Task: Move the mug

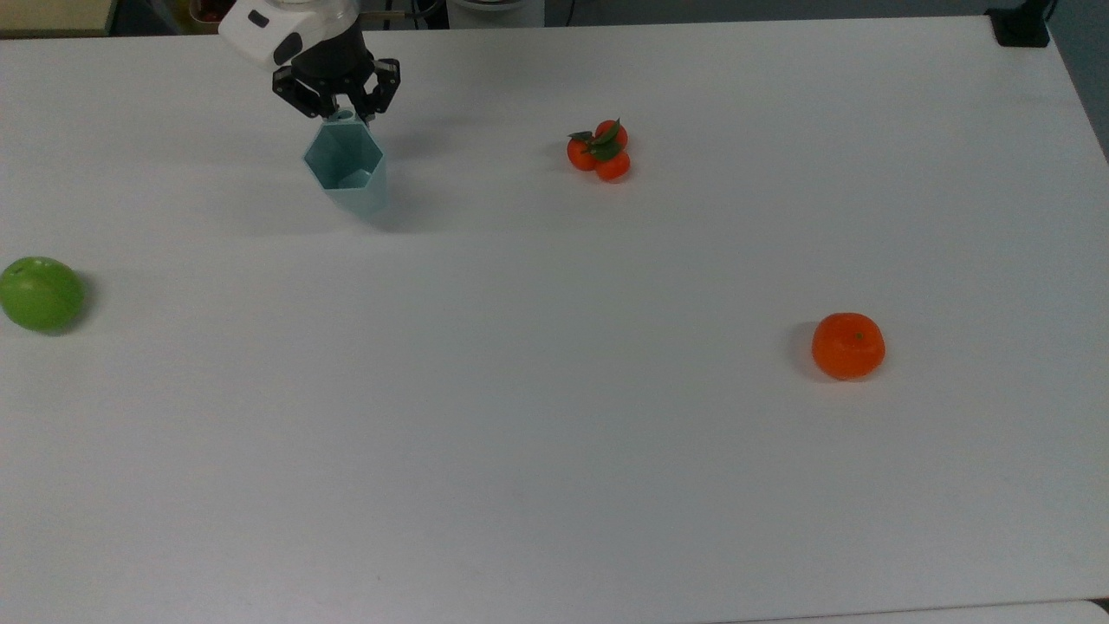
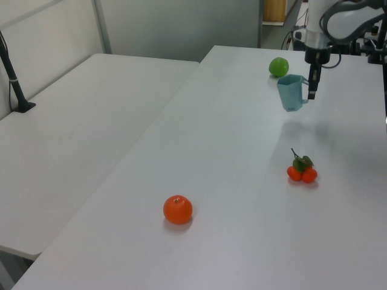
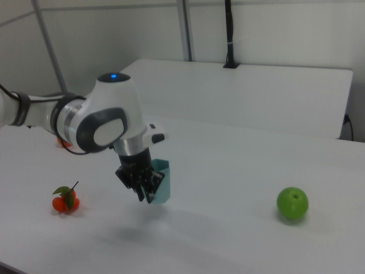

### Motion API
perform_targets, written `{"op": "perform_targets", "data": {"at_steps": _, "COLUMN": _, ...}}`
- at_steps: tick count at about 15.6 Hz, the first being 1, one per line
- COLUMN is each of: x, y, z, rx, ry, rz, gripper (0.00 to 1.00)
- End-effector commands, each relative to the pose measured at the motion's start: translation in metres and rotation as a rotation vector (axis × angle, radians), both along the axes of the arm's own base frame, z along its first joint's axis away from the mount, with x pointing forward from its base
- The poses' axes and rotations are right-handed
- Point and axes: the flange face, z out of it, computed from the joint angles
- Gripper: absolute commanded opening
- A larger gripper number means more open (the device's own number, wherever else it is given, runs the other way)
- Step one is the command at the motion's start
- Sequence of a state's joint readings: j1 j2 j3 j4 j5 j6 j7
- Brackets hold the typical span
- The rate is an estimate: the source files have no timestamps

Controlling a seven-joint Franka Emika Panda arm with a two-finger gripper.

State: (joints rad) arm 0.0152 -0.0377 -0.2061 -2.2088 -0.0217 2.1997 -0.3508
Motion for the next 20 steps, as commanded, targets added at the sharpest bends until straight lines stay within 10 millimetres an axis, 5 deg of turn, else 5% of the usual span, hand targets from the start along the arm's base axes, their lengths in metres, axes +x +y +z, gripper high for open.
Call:
{"op": "perform_targets", "data": {"at_steps": 1, "x": -0.006, "y": -0.001, "z": -0.026, "rx": 0.003, "ry": -0.040, "rz": 0.021, "gripper": 0.00}}
{"op": "perform_targets", "data": {"at_steps": 8, "x": -0.009, "y": 0.000, "z": -0.059, "rx": -0.007, "ry": -0.047, "rz": 0.021, "gripper": 0.04}}
{"op": "perform_targets", "data": {"at_steps": 12, "x": -0.010, "y": 0.001, "z": -0.063, "rx": -0.004, "ry": -0.030, "rz": 0.020, "gripper": 0.72}}
{"op": "perform_targets", "data": {"at_steps": 17, "x": -0.012, "y": 0.005, "z": -0.054, "rx": 0.004, "ry": -0.019, "rz": 0.017, "gripper": 0.94}}
{"op": "perform_targets", "data": {"at_steps": 20, "x": -0.004, "y": 0.012, "z": -0.015, "rx": 0.016, "ry": 0.000, "rz": 0.020, "gripper": 1.00}}
